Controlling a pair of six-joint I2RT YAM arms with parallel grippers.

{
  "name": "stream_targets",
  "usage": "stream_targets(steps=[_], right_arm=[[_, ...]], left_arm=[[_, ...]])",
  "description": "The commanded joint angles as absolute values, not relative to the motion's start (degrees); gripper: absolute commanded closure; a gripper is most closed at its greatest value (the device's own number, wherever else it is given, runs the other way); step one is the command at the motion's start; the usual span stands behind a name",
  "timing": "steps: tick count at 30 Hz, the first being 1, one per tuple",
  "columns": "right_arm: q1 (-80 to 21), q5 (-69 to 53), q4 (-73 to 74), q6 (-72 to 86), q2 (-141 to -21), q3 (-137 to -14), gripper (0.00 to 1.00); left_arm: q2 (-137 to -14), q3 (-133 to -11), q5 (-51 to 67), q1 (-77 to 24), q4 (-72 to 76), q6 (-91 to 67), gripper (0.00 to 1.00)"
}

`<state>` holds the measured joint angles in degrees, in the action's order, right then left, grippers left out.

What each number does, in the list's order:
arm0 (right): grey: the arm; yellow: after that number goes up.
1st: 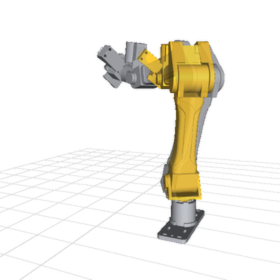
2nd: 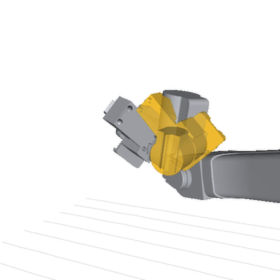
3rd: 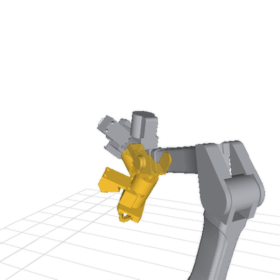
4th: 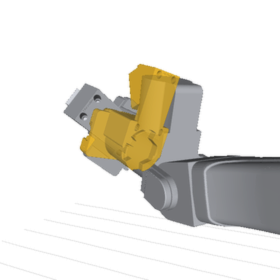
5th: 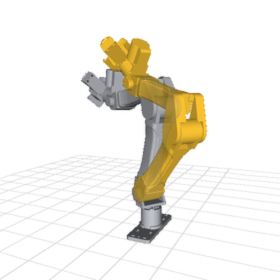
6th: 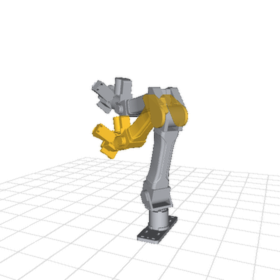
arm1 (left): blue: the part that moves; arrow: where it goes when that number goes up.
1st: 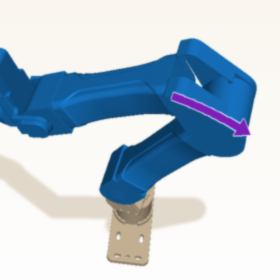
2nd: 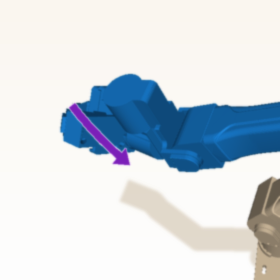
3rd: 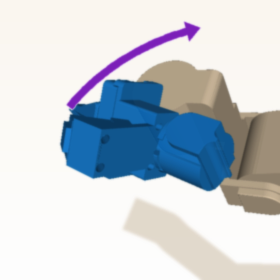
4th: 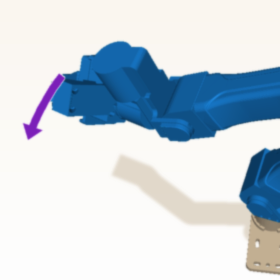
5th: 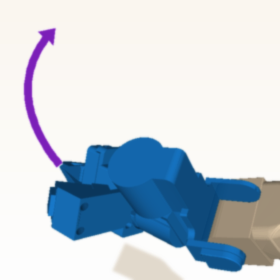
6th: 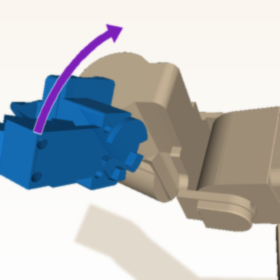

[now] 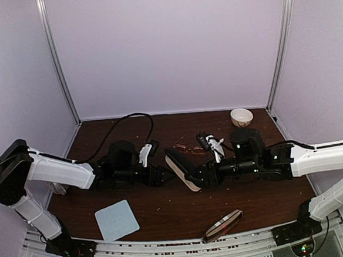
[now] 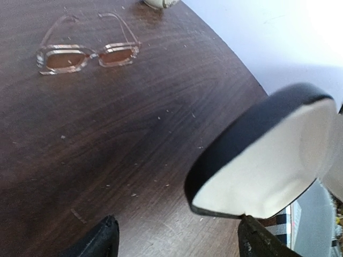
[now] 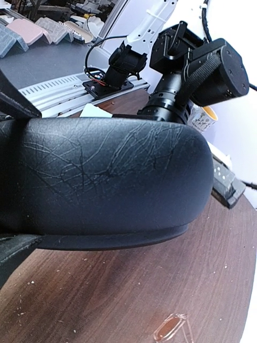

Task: Organize the sunglasses
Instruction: Open the sunglasses case, then adjust the case with sunglasses at the center of the board.

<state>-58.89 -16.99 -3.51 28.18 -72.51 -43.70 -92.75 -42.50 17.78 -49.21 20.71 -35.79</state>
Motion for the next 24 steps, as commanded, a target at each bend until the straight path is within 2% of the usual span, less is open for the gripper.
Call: stream_targets(steps=[1,15,19,24], right_arm=[[-58.7,-19.0,-4.1,24.9,-73.0,-49.4,0.78],[-55.8,-25.2,15.2,16.9,-83.7,-60.2,0.78],[-54.1,-21.8,15.8,19.2,-83.4,-59.7,0.80],[-51.0,-14.5,16.7,23.1,-79.0,-55.4,0.80]], left_arm=[[-87.5,-38.1,7.7,-47.1,12.6,-30.3,0.20],[-64.2,-32.4,-0.5,-47.1,-0.4,-17.1,0.12],[-62.0,-32.3,2.9,-47.2,-1.3,-15.7,0.12],[-64.8,-32.4,8.2,-49.4,0.0,-14.9,0.12]])
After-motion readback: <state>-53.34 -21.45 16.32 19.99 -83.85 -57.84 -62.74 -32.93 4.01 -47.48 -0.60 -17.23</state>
